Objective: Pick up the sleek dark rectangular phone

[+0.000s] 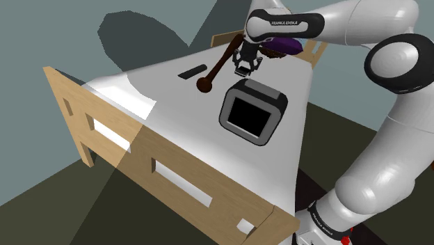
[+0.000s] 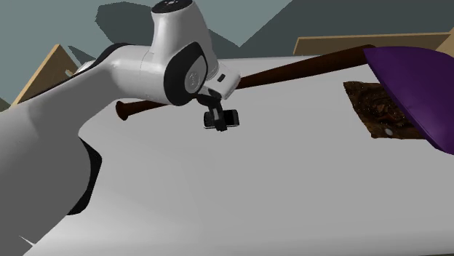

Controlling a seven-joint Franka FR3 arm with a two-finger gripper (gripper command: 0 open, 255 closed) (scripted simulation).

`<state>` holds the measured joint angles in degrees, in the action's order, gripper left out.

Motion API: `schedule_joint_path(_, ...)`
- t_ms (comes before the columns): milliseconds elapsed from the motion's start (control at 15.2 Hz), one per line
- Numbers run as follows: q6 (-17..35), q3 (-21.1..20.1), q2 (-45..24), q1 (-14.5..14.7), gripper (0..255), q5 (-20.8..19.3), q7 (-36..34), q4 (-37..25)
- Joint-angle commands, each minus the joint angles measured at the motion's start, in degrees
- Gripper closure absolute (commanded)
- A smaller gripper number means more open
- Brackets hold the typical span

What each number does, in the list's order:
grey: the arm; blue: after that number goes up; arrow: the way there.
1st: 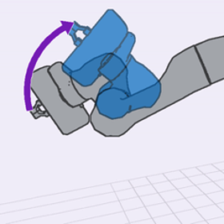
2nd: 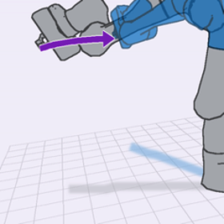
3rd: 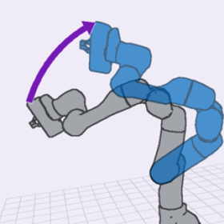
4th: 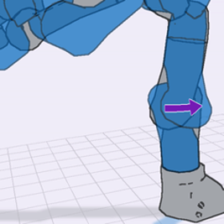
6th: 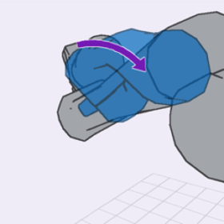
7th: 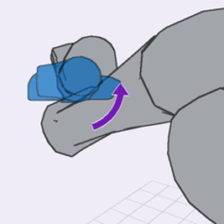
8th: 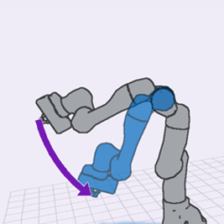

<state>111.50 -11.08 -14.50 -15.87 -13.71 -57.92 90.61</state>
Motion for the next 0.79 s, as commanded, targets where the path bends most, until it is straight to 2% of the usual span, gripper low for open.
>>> schedule_joint_path(0, -1.8, 0.0, -0.1, 0.1, 255, 0.1, 0.3, -1.9)
schedule_joint_path(594, -8.8, -0.2, -0.5, 0.4, 255, 0.4, 1.5, -9.4)
schedule_joint_path(726, -8.9, -0.2, -0.5, 0.5, 255, 0.4, 1.5, -9.5)
